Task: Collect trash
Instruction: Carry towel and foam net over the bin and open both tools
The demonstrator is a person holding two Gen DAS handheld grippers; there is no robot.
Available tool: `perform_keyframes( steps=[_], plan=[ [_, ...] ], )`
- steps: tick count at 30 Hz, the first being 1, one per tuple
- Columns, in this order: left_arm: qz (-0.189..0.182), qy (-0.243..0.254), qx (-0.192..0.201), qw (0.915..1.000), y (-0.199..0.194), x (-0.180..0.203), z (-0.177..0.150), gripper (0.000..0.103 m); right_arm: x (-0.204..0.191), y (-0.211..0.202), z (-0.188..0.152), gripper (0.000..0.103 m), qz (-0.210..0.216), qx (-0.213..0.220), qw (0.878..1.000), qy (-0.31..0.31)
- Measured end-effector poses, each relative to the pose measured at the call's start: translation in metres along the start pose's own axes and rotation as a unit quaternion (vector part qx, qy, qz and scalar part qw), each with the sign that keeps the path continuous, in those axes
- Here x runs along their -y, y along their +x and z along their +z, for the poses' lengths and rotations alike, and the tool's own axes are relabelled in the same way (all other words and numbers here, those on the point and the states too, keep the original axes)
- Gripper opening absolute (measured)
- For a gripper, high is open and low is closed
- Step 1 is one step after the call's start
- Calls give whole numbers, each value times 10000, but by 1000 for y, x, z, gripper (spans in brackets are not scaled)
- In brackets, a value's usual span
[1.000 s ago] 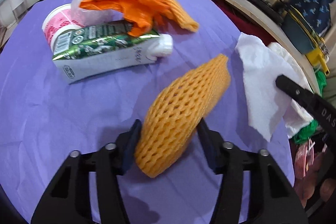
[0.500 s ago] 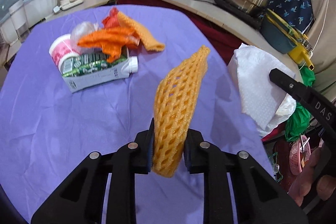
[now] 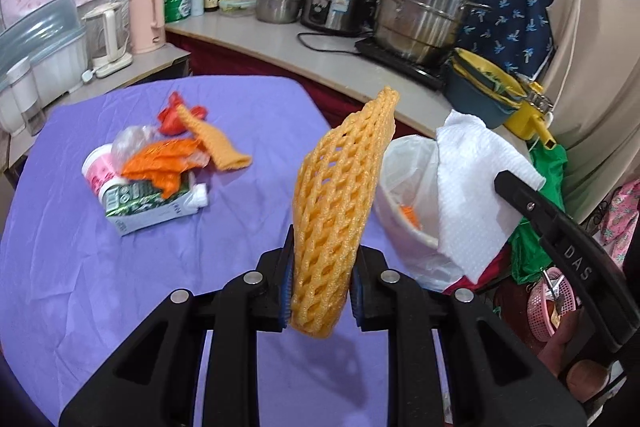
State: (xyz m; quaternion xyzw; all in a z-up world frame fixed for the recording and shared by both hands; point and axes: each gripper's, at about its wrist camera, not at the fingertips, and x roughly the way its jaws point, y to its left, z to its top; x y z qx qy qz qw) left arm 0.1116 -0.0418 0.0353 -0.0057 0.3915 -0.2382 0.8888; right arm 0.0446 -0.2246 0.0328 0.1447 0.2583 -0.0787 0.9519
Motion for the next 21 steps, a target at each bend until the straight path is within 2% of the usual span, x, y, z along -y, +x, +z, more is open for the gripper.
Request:
perform_keyframes(
  steps=[8,21],
  plan=[
    [-299,296,67,9991,9,54,14,21,37,-10,7,2,-260,89,9996,85],
    [-425,449,-245,9978,56,106,21,21,88,0,5,2,-514,-65,9982,315]
  ],
)
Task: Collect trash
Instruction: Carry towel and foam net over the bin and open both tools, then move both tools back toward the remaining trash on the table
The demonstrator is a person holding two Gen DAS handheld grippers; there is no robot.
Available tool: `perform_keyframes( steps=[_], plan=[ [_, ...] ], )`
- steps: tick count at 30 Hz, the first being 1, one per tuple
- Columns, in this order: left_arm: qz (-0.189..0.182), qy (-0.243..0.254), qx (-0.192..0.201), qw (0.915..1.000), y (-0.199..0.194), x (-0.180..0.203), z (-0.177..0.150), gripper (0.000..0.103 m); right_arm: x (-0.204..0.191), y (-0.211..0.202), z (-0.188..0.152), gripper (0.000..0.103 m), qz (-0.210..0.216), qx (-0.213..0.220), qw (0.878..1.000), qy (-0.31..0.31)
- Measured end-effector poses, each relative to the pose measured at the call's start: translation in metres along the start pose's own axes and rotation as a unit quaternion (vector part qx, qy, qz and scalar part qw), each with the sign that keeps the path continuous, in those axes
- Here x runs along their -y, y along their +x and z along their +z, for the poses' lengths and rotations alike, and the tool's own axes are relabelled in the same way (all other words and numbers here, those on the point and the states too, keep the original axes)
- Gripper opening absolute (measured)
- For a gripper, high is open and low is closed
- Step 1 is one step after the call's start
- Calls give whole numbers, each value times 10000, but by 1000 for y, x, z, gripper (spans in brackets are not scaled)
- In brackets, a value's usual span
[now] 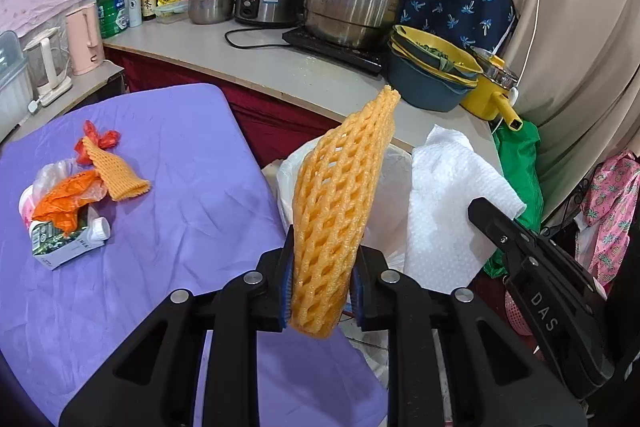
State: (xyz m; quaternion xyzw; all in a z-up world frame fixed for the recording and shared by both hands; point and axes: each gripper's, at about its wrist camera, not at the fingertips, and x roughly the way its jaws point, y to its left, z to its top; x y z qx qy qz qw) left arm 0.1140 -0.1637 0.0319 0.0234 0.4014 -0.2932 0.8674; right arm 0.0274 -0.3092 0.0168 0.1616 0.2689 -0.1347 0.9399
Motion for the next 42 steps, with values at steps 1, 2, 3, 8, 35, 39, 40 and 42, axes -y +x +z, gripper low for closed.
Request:
perform_keyframes(
  steps=[1,2,3,8,35,39,40,42],
  plan=[
    [3,1,-28,10000,4,2,0,21,2,2,0,2,-6,-19,10000,12],
    [-5,5,-55,10000,7,3,1,21,4,4,0,2,-12,-35,10000,22],
    [0,11,-74,10000,10,4,2,21,7,7,-1,2,-22,-59,10000,34],
    [39,20,-188,9998,28,9,6,21,18,21,0,2,-18,-168,9998,108],
    [224,-56,-820,9964,131,16,22,29,54,105,-16,7,-105,-841,9952,498],
    [324,-137,-657,9972,128,15,24,49,57,99,-17,11,-148,-783,9952,563],
    [374,-173,-618,9972,127,14,25,58,57,98,-16,14,-153,-763,9953,575],
    [427,-245,-554,9973,125,11,27,63,58,93,-15,18,-165,-711,9956,596]
  ],
)
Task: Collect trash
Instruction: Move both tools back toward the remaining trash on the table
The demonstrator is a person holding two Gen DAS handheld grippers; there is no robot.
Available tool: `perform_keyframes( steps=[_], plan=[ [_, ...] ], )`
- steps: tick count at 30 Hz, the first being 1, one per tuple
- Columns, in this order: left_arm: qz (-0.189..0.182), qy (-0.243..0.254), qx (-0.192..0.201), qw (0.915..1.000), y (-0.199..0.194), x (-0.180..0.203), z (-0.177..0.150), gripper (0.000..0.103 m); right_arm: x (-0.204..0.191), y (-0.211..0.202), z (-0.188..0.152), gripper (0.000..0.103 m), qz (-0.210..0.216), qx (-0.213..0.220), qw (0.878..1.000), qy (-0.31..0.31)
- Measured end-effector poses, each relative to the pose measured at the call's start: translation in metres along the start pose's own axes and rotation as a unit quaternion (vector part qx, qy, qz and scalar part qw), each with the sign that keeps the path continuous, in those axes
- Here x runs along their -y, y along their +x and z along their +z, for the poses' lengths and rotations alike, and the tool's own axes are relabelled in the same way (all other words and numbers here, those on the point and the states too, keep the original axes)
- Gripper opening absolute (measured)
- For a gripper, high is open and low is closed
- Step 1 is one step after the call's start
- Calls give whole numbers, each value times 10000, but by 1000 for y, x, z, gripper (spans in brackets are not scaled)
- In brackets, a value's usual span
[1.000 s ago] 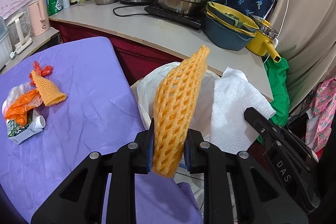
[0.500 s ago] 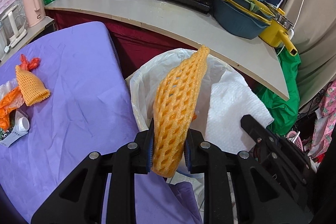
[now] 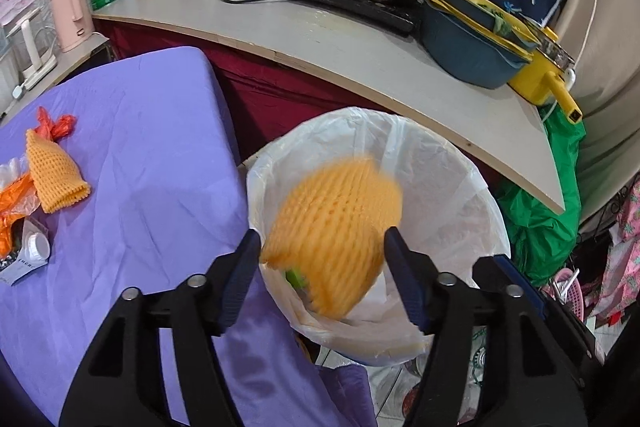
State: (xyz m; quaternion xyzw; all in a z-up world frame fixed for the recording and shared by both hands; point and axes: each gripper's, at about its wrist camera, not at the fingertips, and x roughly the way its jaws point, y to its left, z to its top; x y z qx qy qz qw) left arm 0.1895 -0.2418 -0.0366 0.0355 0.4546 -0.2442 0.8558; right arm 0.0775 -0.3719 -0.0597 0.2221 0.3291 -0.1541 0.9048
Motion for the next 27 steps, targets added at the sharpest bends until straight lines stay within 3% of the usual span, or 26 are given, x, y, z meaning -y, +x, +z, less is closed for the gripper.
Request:
perform_keyframes(
  steps=[7,27],
  plan=[
    [18,-193,138,9997,-15,-11,2,67,-3,-16,4,31,7,178,9998,34],
    [252,-424,619,9969,-81,-66,-16,68,-66,-52,-4,39,222,400,9979,-450]
  ],
)
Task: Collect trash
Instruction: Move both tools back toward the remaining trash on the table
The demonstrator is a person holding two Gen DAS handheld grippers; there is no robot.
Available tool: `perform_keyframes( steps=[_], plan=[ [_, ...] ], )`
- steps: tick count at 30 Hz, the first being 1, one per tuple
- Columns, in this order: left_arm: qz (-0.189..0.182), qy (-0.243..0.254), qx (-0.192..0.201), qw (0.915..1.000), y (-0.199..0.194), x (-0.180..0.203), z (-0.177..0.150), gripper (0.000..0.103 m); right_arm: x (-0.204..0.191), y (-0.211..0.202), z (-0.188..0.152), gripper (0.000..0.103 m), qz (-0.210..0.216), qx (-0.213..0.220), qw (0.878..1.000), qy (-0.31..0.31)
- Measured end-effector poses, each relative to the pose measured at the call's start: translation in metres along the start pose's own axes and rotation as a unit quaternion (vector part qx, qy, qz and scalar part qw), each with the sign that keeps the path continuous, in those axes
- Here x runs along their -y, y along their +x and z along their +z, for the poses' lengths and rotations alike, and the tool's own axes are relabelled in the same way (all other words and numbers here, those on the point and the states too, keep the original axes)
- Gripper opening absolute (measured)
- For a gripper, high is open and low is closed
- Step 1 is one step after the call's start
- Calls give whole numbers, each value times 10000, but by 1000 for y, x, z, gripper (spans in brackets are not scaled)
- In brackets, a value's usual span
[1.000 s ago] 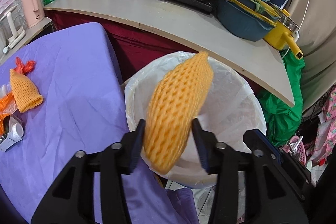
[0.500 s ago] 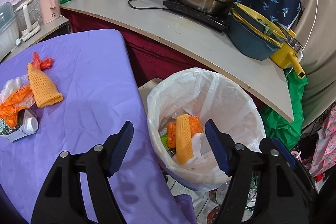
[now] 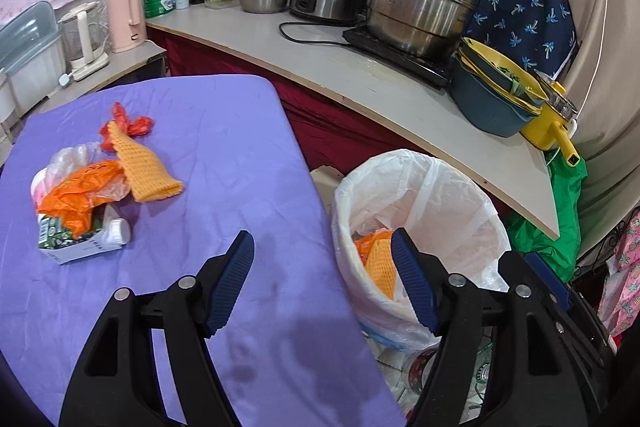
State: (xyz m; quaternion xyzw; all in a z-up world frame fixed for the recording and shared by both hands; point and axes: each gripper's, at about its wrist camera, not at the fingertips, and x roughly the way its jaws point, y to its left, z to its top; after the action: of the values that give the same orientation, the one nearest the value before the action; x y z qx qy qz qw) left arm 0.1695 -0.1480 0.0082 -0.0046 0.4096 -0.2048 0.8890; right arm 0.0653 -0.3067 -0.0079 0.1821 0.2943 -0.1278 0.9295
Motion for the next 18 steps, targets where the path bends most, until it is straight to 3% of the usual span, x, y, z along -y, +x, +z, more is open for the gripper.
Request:
perform_keyframes(
  steps=[18],
  plan=[
    [689,-929,-5,9933,-40,-131,-31,72,-123,0,-32,42,656,-271,9945,-766]
  ],
)
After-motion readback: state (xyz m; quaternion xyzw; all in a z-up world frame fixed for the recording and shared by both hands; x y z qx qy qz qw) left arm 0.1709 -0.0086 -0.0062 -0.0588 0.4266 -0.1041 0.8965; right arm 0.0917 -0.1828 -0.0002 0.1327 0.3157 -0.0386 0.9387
